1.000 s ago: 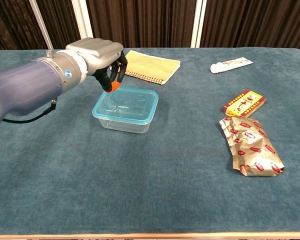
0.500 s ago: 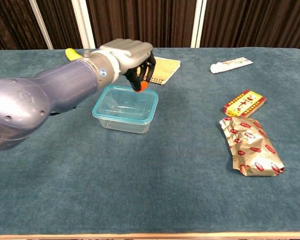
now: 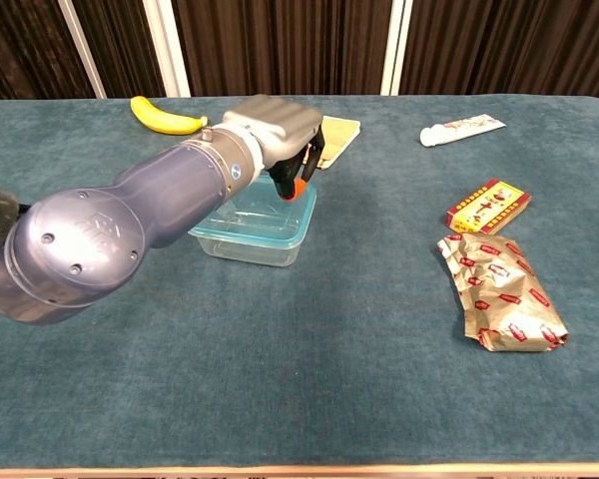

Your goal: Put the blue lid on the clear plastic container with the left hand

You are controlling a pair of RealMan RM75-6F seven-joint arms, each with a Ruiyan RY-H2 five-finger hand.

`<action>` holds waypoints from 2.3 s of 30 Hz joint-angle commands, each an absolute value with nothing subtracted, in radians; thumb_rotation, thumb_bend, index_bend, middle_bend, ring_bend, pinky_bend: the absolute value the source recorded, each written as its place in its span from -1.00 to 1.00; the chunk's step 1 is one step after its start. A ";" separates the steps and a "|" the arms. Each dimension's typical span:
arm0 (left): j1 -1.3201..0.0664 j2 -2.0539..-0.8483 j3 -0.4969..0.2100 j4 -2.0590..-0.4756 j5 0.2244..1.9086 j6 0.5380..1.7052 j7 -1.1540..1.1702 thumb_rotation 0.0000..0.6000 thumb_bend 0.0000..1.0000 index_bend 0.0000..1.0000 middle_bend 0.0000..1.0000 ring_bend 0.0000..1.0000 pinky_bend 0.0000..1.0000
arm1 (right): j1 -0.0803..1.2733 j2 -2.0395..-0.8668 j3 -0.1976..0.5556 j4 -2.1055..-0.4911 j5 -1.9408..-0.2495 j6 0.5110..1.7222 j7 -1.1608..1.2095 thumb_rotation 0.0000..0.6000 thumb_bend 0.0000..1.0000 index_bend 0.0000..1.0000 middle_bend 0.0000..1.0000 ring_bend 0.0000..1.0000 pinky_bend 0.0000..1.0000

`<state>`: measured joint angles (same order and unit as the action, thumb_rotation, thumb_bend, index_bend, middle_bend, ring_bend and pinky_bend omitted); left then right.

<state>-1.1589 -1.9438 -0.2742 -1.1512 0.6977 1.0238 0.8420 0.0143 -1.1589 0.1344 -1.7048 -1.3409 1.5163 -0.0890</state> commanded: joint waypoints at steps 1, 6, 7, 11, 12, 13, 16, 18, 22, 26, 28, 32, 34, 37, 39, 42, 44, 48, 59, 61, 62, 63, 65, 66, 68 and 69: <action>-1.159 -1.950 -0.271 -1.142 0.692 1.020 0.861 1.00 -0.01 0.31 0.11 -0.51 -0.56 | 0.015 -1.159 0.134 -1.704 -1.341 1.516 -0.089 1.00 -0.41 -0.80 -0.94 -0.93 -1.00; -1.157 -1.959 -0.264 -1.129 0.689 1.015 0.885 1.00 -0.01 0.31 0.11 -0.51 -0.56 | 0.014 -1.159 0.136 -1.704 -1.338 1.517 -0.088 1.00 -0.41 -0.80 -0.94 -0.93 -1.00; -1.156 -1.961 -0.263 -1.126 0.690 1.015 0.888 1.00 -0.01 0.31 0.11 -0.51 -0.56 | 0.014 -1.159 0.136 -1.704 -1.338 1.517 -0.088 1.00 -0.41 -0.80 -0.94 -0.93 -1.00; -1.153 -1.968 -0.257 -1.114 0.701 1.016 0.895 1.00 -0.01 0.31 0.11 -0.51 -0.56 | 0.015 -1.159 0.136 -1.704 -1.338 1.517 -0.089 1.00 -0.41 -0.80 -0.94 -0.93 -1.00; -1.151 -1.970 -0.254 -1.110 0.705 1.016 0.898 1.00 -0.01 0.31 0.11 -0.51 -0.57 | 0.015 -1.159 0.136 -1.704 -1.338 1.517 -0.088 1.00 -0.41 -0.80 -0.94 -0.93 -1.00; -1.150 -1.972 -0.251 -1.106 0.709 1.016 0.902 1.00 -0.01 0.31 0.11 -0.51 -0.57 | 0.014 -1.159 0.136 -1.704 -1.338 1.516 -0.088 1.00 -0.41 -0.80 -0.94 -0.93 -1.00; -1.146 -1.979 -0.248 -1.094 0.719 1.014 0.900 1.00 -0.01 0.31 0.10 -0.51 -0.57 | 0.014 -1.158 0.135 -1.705 -1.337 1.516 -0.088 1.00 -0.41 -0.80 -0.94 -0.93 -1.00; -1.143 -1.984 -0.249 -1.086 0.723 1.010 0.897 1.00 -0.01 0.31 0.10 -0.51 -0.58 | 0.014 -1.158 0.135 -1.705 -1.338 1.516 -0.088 1.00 -0.41 -0.80 -0.94 -0.93 -1.00; -1.139 -1.992 -0.251 -1.070 0.725 0.999 0.896 1.00 -0.01 0.31 0.10 -0.51 -0.59 | 0.014 -1.158 0.135 -1.705 -1.337 1.516 -0.088 1.00 -0.41 -0.80 -0.94 -0.93 -1.00; -1.134 -1.999 -0.252 -1.057 0.726 0.989 0.894 1.00 -0.01 0.31 0.10 -0.51 -0.59 | 0.015 -1.158 0.136 -1.704 -1.336 1.515 -0.088 1.00 -0.41 -0.80 -0.94 -0.93 -1.00; -1.131 -2.000 -0.250 -1.053 0.725 0.983 0.897 1.00 -0.01 0.31 0.10 -0.51 -0.60 | 0.015 -1.158 0.135 -1.704 -1.337 1.516 -0.089 1.00 -0.41 -0.80 -0.94 -0.93 -1.00; -1.126 -1.994 -0.255 -1.065 0.727 0.983 0.902 1.00 -0.01 0.31 0.10 -0.51 -0.60 | 0.014 -1.159 0.135 -1.705 -1.338 1.518 -0.091 1.00 -0.41 -0.80 -0.94 -0.93 -1.00; -1.124 -1.978 -0.269 -1.093 0.736 1.001 0.900 1.00 -0.01 0.31 0.11 -0.51 -0.60 | 0.014 -1.159 0.134 -1.705 -1.339 1.519 -0.091 1.00 -0.41 -0.80 -0.94 -0.93 -1.00; -1.117 -1.935 -0.295 -1.162 0.749 1.043 0.901 1.00 -0.01 0.31 0.11 -0.51 -0.61 | 0.014 -1.159 0.134 -1.704 -1.339 1.519 -0.093 1.00 -0.41 -0.80 -0.94 -0.93 -1.00; -1.092 -1.868 -0.314 -1.228 0.740 1.080 0.907 1.00 -0.01 0.31 0.11 -0.51 -0.61 | 0.013 -1.161 0.133 -1.704 -1.340 1.521 -0.097 1.00 -0.41 -0.80 -0.94 -0.93 -1.00; -1.064 -1.807 -0.312 -1.283 0.715 1.076 0.911 1.00 -0.01 0.32 0.10 -0.51 -0.61 | 0.013 -1.162 0.133 -1.703 -1.340 1.521 -0.101 1.00 -0.41 -0.80 -0.94 -0.93 -1.00; -1.051 -1.781 -0.301 -1.300 0.712 1.072 0.910 1.00 -0.01 0.32 0.10 -0.51 -0.61 | 0.013 -1.163 0.133 -1.703 -1.339 1.521 -0.102 1.00 -0.41 -0.80 -0.94 -0.93 -1.00; -1.016 -1.738 -0.257 -1.313 0.744 1.059 0.878 1.00 -0.01 0.32 0.10 -0.51 -0.62 | 0.014 -1.164 0.134 -1.702 -1.335 1.520 -0.105 1.00 -0.41 -0.80 -0.94 -0.93 -1.00; -0.997 -1.733 -0.219 -1.289 0.794 1.021 0.812 1.00 -0.01 0.33 0.12 -0.51 -0.63 | 0.013 -1.165 0.135 -1.703 -1.333 1.522 -0.110 1.00 -0.41 -0.80 -0.94 -0.93 -1.00; -0.997 -1.736 -0.217 -1.287 0.803 1.022 0.807 1.00 -0.01 0.33 0.12 -0.51 -0.63 | 0.013 -1.165 0.135 -1.702 -1.334 1.522 -0.109 1.00 -0.41 -0.80 -0.94 -0.93 -1.00; -0.998 -1.739 -0.216 -1.284 0.809 1.022 0.804 1.00 -0.01 0.33 0.12 -0.51 -0.63 | 0.013 -1.165 0.135 -1.702 -1.334 1.521 -0.109 1.00 -0.41 -0.80 -0.94 -0.93 -1.00; -0.998 -1.741 -0.216 -1.283 0.812 1.022 0.803 1.00 -0.01 0.33 0.12 -0.51 -0.63 | 0.013 -1.165 0.135 -1.702 -1.334 1.521 -0.109 1.00 -0.41 -0.80 -0.94 -0.93 -1.00; -0.998 -1.747 -0.213 -1.278 0.815 1.022 0.802 1.00 -0.01 0.34 0.12 -0.51 -0.63 | 0.013 -1.165 0.135 -1.703 -1.334 1.522 -0.107 1.00 -0.41 -0.80 -0.94 -0.93 -1.00; -0.998 -1.750 -0.211 -1.275 0.814 1.020 0.804 1.00 -0.01 0.34 0.12 -0.51 -0.63 | 0.013 -1.164 0.135 -1.703 -1.334 1.522 -0.106 1.00 -0.41 -0.80 -0.94 -0.93 -1.00; -0.999 -1.758 -0.205 -1.263 0.812 1.015 0.811 1.00 -0.01 0.34 0.11 -0.51 -0.63 | 0.013 -1.164 0.135 -1.702 -1.334 1.522 -0.106 1.00 -0.41 -0.80 -0.94 -0.93 -1.00; -0.999 -1.761 -0.203 -1.257 0.813 1.014 0.811 1.00 -0.01 0.34 0.11 -0.51 -0.63 | 0.013 -1.164 0.135 -1.703 -1.334 1.522 -0.107 1.00 -0.41 -0.80 -0.94 -0.93 -1.00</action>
